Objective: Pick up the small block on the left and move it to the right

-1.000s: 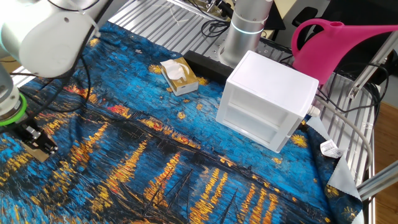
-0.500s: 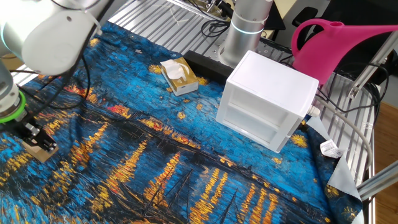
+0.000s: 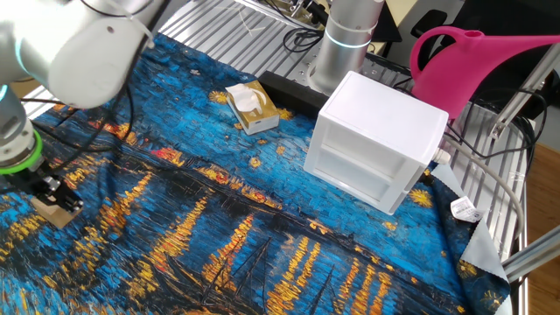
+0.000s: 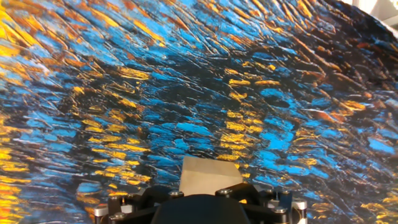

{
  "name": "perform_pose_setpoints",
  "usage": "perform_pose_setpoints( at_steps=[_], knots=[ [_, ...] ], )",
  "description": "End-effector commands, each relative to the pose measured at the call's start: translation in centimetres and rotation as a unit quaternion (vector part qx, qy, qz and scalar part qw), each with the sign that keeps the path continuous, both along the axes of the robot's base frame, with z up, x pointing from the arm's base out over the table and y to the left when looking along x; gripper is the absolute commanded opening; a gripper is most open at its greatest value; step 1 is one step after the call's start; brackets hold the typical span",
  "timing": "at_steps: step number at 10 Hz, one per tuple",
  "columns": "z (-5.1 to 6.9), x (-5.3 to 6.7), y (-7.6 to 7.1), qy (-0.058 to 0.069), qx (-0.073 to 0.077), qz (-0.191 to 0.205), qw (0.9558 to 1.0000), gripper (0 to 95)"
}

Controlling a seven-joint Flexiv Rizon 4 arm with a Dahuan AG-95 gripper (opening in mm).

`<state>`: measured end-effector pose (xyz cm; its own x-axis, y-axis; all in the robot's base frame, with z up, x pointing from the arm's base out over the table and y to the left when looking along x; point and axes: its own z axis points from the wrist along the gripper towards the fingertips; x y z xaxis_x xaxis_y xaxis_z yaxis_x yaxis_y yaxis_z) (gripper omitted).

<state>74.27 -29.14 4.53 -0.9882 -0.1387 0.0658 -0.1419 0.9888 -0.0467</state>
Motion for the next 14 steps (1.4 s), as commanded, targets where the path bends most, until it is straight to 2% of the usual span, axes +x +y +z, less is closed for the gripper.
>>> perform_pose_setpoints(
  at_steps=[1, 12, 13, 14],
  knots=[
    [-0.5, 0.2, -0.1, 0.002, 0.002, 0.001, 1.0000, 95.0],
    [-3.4, 0.1, -0.3, -0.001, 0.008, 0.007, 0.9999, 95.0],
    [-3.5, 0.1, -0.4, 0.000, 0.009, 0.009, 0.9999, 76.0],
    [-3.5, 0.0, -0.5, 0.000, 0.011, 0.011, 0.9999, 76.0]
  ],
)
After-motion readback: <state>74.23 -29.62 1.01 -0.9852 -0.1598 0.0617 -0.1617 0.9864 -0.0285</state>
